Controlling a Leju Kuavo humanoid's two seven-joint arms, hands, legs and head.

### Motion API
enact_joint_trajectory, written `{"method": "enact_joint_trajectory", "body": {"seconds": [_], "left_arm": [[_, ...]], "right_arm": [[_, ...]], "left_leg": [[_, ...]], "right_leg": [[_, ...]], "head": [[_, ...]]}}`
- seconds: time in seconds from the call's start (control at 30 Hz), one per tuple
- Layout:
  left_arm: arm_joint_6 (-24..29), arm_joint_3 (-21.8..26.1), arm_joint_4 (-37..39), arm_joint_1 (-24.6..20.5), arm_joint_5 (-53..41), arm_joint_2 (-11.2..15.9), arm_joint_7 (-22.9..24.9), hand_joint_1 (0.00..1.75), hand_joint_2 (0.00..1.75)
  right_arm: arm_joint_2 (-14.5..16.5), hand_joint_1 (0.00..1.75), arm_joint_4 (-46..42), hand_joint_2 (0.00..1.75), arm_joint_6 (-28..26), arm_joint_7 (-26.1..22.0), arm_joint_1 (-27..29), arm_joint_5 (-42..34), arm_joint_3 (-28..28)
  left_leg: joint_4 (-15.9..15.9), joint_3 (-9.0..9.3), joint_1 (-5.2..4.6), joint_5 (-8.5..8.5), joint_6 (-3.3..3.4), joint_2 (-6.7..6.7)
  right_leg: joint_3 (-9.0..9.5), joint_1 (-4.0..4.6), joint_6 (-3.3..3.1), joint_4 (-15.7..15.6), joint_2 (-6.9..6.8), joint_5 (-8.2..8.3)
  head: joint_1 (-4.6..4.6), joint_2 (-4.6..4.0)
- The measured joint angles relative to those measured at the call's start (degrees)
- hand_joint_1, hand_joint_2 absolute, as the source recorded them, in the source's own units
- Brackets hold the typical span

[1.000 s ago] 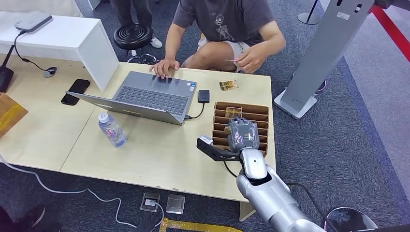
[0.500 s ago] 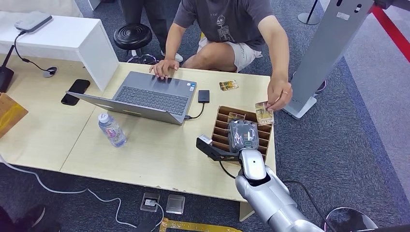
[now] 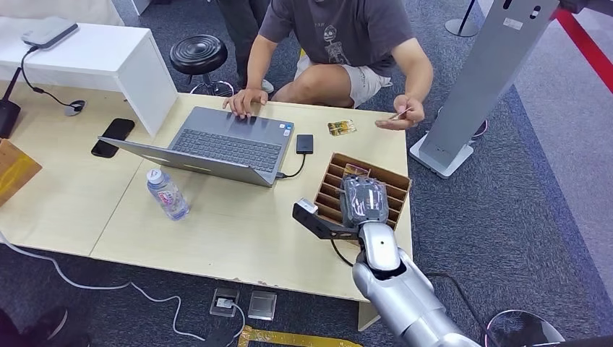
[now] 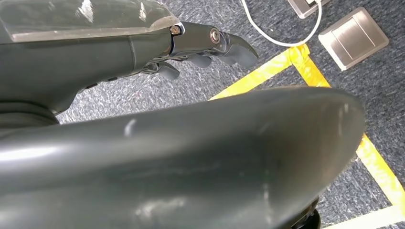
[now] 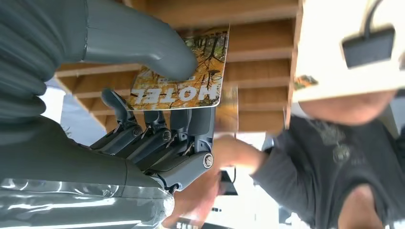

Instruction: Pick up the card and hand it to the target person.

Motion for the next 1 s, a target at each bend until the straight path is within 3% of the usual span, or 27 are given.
{"method": "enact_joint_trajectory", "body": {"seconds": [0.4, 0.6, 0.8, 1.0], "left_arm": [[0.0, 0.02, 0.0, 0.18, 0.0, 0.0, -0.76, 0.0, 0.0], [0.0, 0.02, 0.0, 0.17, -0.03, 0.0, -0.81, 0.0, 0.0], [0.0, 0.0, 0.0, -0.25, -0.57, 0.0, -0.37, 0.0, 0.0], [0.0, 0.0, 0.0, -0.81, -1.19, -0.02, 0.27, 0.0, 0.0]], "right_arm": [[-4.89, 1.42, -20.62, 1.75, -1.89, 0.31, 2.99, 2.79, -4.12], [-6.51, 1.47, -27.77, 1.75, -2.59, -0.07, 3.54, 3.28, -5.87], [-7.24, 1.49, -28.61, 1.75, -2.5, -0.92, 0.92, 3.88, -6.47], [-6.66, 1.43, -23.11, 1.75, -2.86, -1.67, -3.93, 5.02, -6.37]], "left_leg": [[0.01, 0.0, 0.0, 0.0, 0.0, 0.0], [0.01, 0.0, 0.0, 0.0, 0.0, 0.0], [0.01, -0.02, 0.0, 0.0, 0.0, 0.0], [0.01, -0.04, 0.0, 0.0, 0.0, -0.02]], "right_leg": [[-0.02, 0.0, 0.0, -0.01, 0.02, 0.0], [-0.01, 0.0, 0.0, 0.0, 0.02, 0.0], [0.0, 0.0, 0.0, 0.0, 0.02, 0.01], [0.01, 0.0, 0.0, 0.01, 0.0, 0.01]], "head": [[-0.01, 0.0], [-0.03, 0.0], [-0.02, 0.0], [-0.02, 0.0]]}}
